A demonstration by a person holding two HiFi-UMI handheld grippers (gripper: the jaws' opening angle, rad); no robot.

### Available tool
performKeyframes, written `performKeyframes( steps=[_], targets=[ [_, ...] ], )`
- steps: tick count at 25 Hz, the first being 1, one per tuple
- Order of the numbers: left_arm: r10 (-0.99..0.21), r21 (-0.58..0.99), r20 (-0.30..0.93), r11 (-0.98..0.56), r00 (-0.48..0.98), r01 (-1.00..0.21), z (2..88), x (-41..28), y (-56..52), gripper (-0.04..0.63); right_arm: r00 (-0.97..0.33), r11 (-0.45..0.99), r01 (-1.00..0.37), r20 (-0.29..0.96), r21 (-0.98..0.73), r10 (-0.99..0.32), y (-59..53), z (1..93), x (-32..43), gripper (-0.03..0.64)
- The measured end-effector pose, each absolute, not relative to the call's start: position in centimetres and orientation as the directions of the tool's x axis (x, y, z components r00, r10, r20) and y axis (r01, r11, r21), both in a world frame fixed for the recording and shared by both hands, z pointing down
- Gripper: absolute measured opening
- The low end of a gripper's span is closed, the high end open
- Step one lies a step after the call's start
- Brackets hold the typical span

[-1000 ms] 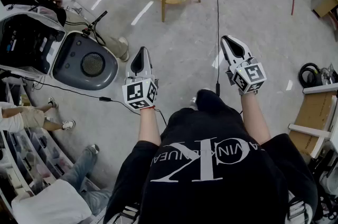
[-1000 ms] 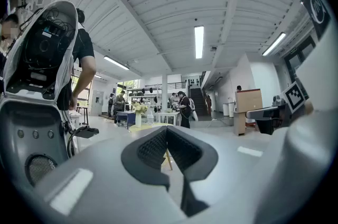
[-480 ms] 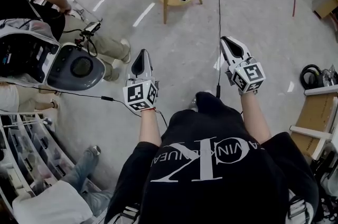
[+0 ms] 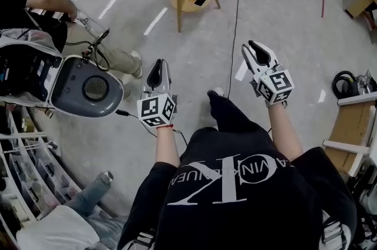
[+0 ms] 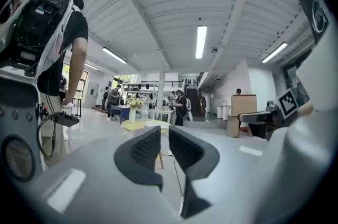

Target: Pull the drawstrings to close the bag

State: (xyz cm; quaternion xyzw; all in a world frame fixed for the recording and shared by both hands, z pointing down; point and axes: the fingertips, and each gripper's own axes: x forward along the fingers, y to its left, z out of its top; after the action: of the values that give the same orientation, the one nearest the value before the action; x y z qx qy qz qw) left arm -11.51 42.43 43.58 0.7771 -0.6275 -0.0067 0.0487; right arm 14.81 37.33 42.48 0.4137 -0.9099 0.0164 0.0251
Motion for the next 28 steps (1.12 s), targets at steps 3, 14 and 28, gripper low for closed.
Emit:
performKeyframes(
  steps=[3, 14, 28],
  targets=[
    [-0.970, 0.093, 0.051, -0.233, 0.238, -0.968, 43.5, -11.6, 39.8, 0.143, -0.657, 0.657, -0.754, 0.042, -0.023, -0.753, 34.7, 42.1, 14.5, 0.120],
    [-0.966, 0.107, 0.049, -0.246, 0.252, -0.963, 43.9, -12.5, 25.7, 0.152, -0.687, 0.682, -0.727, 0.073, -0.081, -0.723, 22.0, 43.8, 12.4, 0.164],
    [-0.960, 0.112, 0.057, -0.268, 0.275, -0.957, 44.0, -11.4, 11.1, 0.152, -0.694, 0.686, -0.720, 0.110, -0.106, -0.711, 8.2, 44.8, 12.8, 0.167]
  ],
)
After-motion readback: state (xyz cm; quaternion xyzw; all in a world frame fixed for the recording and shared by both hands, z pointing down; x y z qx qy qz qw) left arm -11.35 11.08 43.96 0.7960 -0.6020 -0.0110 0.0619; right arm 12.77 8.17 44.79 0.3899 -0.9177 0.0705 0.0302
